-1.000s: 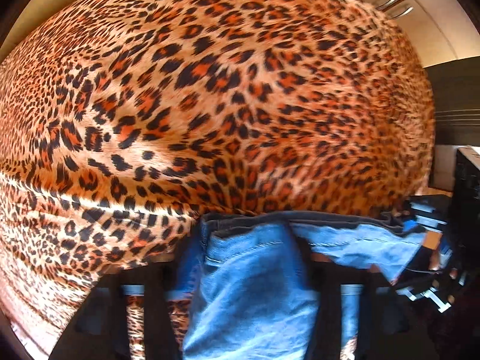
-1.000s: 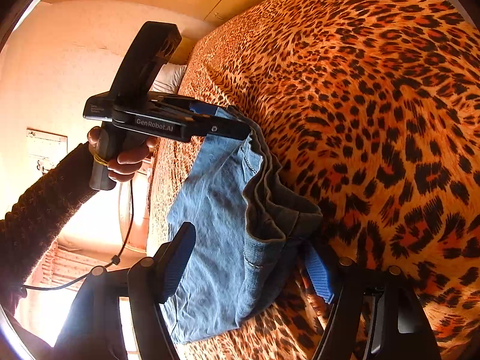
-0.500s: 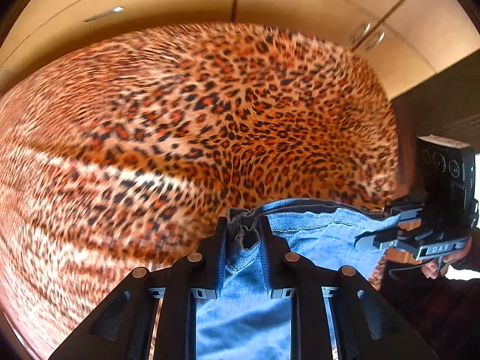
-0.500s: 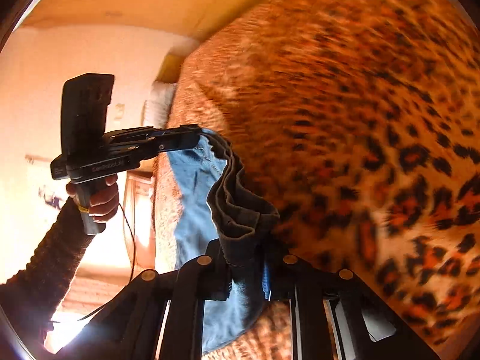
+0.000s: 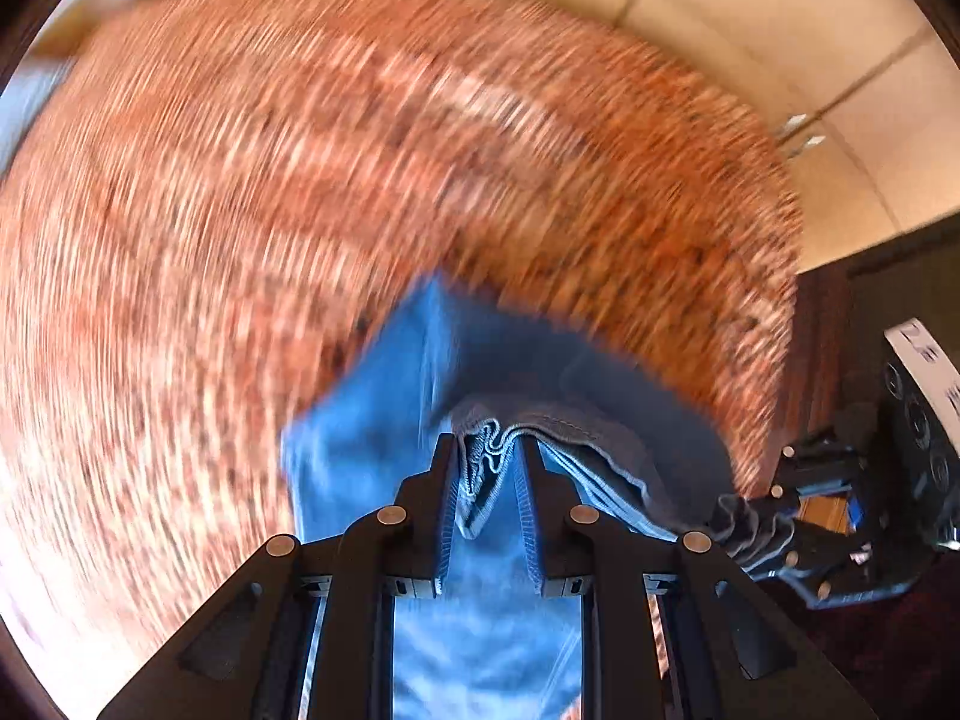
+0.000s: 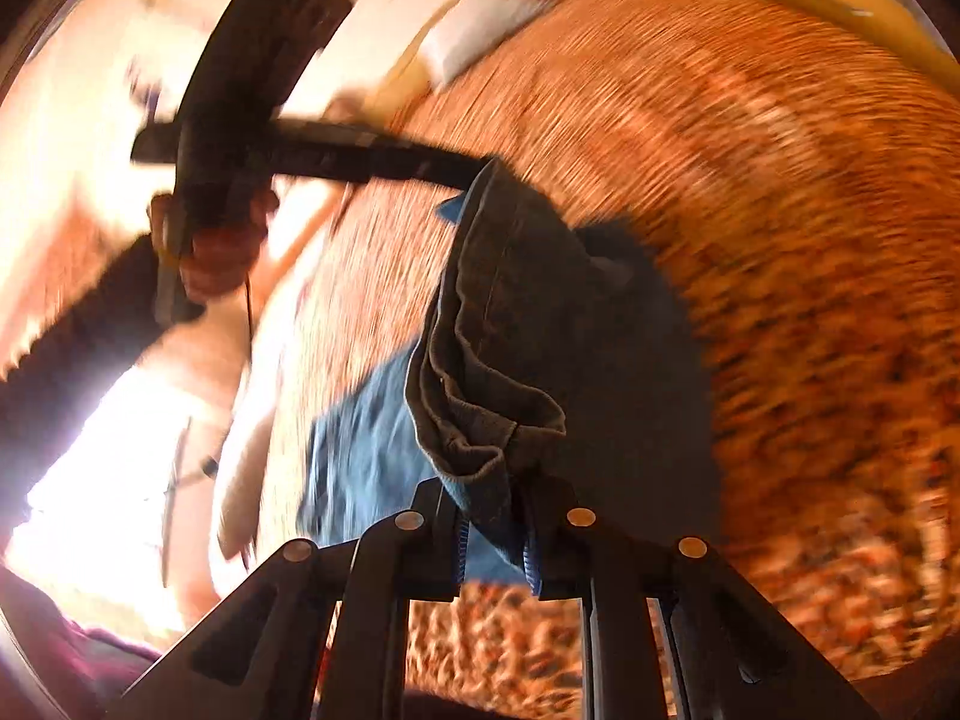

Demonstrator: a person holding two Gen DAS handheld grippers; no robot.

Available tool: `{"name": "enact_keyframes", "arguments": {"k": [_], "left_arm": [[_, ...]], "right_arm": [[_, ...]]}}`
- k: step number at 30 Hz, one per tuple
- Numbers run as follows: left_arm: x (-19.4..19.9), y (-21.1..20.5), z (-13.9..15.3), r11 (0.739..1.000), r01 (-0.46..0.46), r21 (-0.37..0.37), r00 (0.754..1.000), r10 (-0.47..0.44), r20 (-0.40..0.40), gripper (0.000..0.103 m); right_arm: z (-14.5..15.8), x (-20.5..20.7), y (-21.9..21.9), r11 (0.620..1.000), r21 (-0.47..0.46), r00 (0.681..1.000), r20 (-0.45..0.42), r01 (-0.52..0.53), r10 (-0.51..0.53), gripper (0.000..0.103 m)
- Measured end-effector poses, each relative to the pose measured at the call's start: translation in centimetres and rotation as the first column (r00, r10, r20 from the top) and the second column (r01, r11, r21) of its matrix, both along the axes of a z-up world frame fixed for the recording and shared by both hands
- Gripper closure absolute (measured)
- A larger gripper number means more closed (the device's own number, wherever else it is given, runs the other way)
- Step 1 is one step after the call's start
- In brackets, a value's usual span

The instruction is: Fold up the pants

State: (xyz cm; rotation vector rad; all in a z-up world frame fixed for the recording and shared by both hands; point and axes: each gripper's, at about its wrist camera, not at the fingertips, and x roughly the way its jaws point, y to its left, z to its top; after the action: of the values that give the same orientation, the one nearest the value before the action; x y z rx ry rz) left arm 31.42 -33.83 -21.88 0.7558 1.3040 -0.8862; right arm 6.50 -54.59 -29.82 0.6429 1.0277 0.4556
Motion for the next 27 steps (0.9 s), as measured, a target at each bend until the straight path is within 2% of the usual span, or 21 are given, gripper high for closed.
{"name": "enact_keyframes", "arguments": {"k": [2, 4, 6, 7, 8, 9, 11, 13, 14, 16, 17, 18, 19, 20, 21, 23, 24, 26, 27], "left_arm": [[-0.4, 3.7, -2.3, 0.995, -0.084, 0.053, 0.996, 0.083, 0.005, 0.085], [-0.5, 7.6, -4.5, 0.972, -0.209, 0.107, 0.977, 0.211, -0.004, 0.087], [-0.7, 10.9, -5.2, 0.938, -0.326, 0.114, 0.943, 0.331, -0.025, 0.087], [-1.0, 13.0, -4.9, 0.915, -0.393, 0.095, 0.917, 0.398, -0.036, 0.087], [-1.4, 14.5, -4.5, 0.895, -0.441, 0.068, 0.894, 0.445, -0.053, 0.087], [-2.0, 16.2, -3.8, 0.869, -0.493, 0.034, 0.866, 0.494, -0.073, 0.087], [-4.2, 19.4, -2.3, 0.794, -0.605, -0.061, 0.793, 0.595, -0.13, 0.08], [-7.1, 20.3, -1.6, 0.746, -0.656, -0.111, 0.754, 0.642, -0.138, 0.061], [-8.5, 20.3, -1.6, 0.729, -0.672, -0.132, 0.74, 0.657, -0.141, 0.057], [-11.8, 19.8, -2.2, 0.676, -0.715, -0.176, 0.699, 0.692, -0.179, 0.048], [-13.3, 19.1, -2.9, 0.644, -0.741, -0.19, 0.671, 0.715, -0.195, 0.047], [-14.6, 18.6, -4.0, 0.602, -0.775, -0.193, 0.632, 0.747, -0.209, 0.047], [-15.5, 18.4, -5.0, 0.563, -0.805, -0.19, 0.593, 0.773, -0.223, 0.047], [-16.5, 17.9, -6.2, 0.506, -0.843, -0.182, 0.538, 0.804, -0.252, 0.047], [-17.1, 17.6, -7.1, 0.454, -0.875, -0.17, 0.485, 0.829, -0.28, 0.047], [-18.1, 17.3, -8.6, 0.37, -0.919, -0.138, 0.395, 0.864, -0.313, 0.047], [-18.7, 17.2, -9.0, 0.336, -0.933, -0.128, 0.36, 0.878, -0.317, 0.047], [-19.7, 17.0, -8.9, 0.258, -0.958, -0.128, 0.285, 0.91, -0.302, 0.045], [-19.8, 17.1, -8.7, 0.237, -0.962, -0.134, 0.267, 0.918, -0.292, 0.042]], "right_arm": [[-1.6, 0.2, 3.6, 0.997, -0.014, 0.996, -0.032, -0.081, 0.081, 0.085], [-3.5, 0.5, 7.6, 0.984, -0.052, 0.983, -0.08, -0.17, 0.166, 0.082], [-5.1, 0.8, 10.4, 0.968, -0.093, 0.966, -0.135, -0.234, 0.221, 0.071], [-5.7, 0.9, 11.9, 0.95, -0.119, 0.948, -0.175, -0.288, 0.266, 0.069], [-5.5, 0.8, 12.4, 0.938, -0.146, 0.941, -0.18, -0.314, 0.287, 0.067], [-4.7, 0.8, 12.6, 0.924, -0.157, 0.931, -0.173, -0.347, 0.321, 0.064], [-2.5, 0.9, 11.6, 0.913, -0.127, 0.918, -0.145, -0.387, 0.369, 0.062], [0.2, 1.8, 8.6, 0.925, -0.08, 0.927, -0.072, -0.372, 0.367, 0.051], [1.1, 2.5, 7.3, 0.932, -0.076, 0.935, -0.049, -0.354, 0.351, 0.04], [2.4, 5.3, 4.6, 0.934, -0.121, 0.942, -0.011, -0.335, 0.336, 0.038], [2.5, 6.6, 4.1, 0.925, -0.15, 0.936, -0.01, -0.349, 0.352, 0.038], [2.4, 8.3, 4.0, 0.911, -0.176, 0.926, -0.016, -0.374, 0.377, 0.038], [2.1, 10.5, 4.2, 0.888, -0.194, 0.907, -0.023, -0.416, 0.42, 0.038], [1.7, 12.3, 4.8, 0.865, -0.209, 0.887, -0.024, -0.456, 0.462, 0.038], [1.3, 14.1, 5.7, 0.832, -0.231, 0.858, -0.025, -0.505, 0.514, 0.038], [0.5, 16.6, 7.9, 0.762, -0.272, 0.797, -0.037, -0.588, 0.603, 0.038], [-0.2, 18.3, 9.1, 0.723, -0.295, 0.765, -0.041, -0.624, 0.643, 0.038], [-1.2, 20.3, 11.8, 0.616, -0.337, 0.672, -0.071, -0.712, 0.737, 0.038], [-1.7, 20.9, 13.2, 0.558, -0.365, 0.623, -0.086, -0.746, 0.777, 0.038]]}}
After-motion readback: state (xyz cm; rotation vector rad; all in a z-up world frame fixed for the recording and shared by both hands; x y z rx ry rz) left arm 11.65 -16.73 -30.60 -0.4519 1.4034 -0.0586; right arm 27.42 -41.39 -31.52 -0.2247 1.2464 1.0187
